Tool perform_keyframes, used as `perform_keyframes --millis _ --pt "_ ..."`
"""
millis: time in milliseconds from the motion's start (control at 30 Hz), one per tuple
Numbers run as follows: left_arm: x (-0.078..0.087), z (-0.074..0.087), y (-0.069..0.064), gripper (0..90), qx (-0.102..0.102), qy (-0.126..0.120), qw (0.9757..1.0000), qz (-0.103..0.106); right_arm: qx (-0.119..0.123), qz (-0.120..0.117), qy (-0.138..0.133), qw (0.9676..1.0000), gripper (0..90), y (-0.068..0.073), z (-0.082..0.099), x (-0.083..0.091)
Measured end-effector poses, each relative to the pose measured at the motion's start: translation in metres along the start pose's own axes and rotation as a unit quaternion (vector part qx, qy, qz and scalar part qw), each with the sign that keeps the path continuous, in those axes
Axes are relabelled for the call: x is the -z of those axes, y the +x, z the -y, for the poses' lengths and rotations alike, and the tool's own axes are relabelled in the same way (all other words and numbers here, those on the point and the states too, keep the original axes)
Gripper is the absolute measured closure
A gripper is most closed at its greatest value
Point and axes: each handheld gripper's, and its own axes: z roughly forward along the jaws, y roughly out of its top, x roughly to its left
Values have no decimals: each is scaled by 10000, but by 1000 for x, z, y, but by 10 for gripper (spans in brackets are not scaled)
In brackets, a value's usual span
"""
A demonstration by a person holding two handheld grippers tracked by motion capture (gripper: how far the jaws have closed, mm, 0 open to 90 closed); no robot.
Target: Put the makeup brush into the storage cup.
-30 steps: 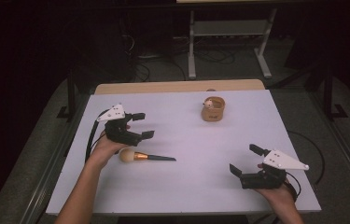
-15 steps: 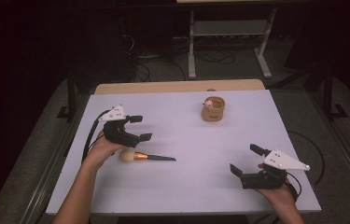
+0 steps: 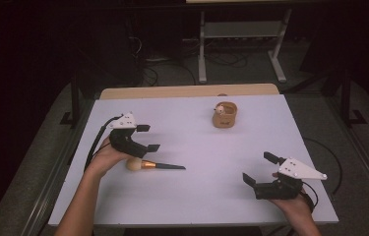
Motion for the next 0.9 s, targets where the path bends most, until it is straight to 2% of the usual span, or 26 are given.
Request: perform_keyframes --millis 67,333,900 --pt "0 0 -1 125 21 5 10000 12 -4 3 -2 10000 0 0 0 0" --pt "0 -1 -3 126 -94 302 9995 82 -17 -11 23 10000 0 0 0 -1" --pt "-2 2 -5 128 -233 800 9962 235 -2 -11 2 10000 0 0 0 0"
